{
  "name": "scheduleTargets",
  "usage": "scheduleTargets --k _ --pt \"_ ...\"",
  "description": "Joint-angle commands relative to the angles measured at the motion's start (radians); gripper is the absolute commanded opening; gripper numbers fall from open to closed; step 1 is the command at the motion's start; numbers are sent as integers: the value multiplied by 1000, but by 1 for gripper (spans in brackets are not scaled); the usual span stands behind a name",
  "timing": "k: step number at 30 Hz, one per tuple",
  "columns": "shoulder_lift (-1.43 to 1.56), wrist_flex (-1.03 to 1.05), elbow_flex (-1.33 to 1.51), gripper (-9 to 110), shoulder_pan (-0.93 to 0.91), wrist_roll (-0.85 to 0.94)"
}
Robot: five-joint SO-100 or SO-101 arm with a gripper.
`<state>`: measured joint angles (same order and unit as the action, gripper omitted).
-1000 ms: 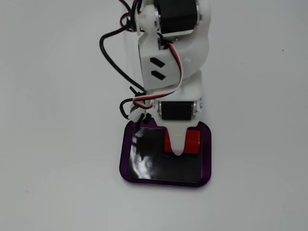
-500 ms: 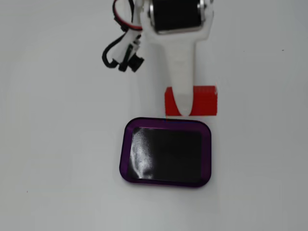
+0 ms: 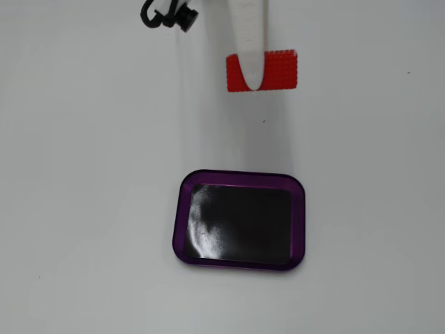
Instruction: Remove the cube from the box.
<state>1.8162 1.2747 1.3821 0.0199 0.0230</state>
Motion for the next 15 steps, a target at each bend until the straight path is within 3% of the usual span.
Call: scheduleTargets --k 1,7,15 --pt "124 -89 225 0 6 37" --pt "272 -222 532 0 5 43" --pt "316 -342 712 0 5 43"
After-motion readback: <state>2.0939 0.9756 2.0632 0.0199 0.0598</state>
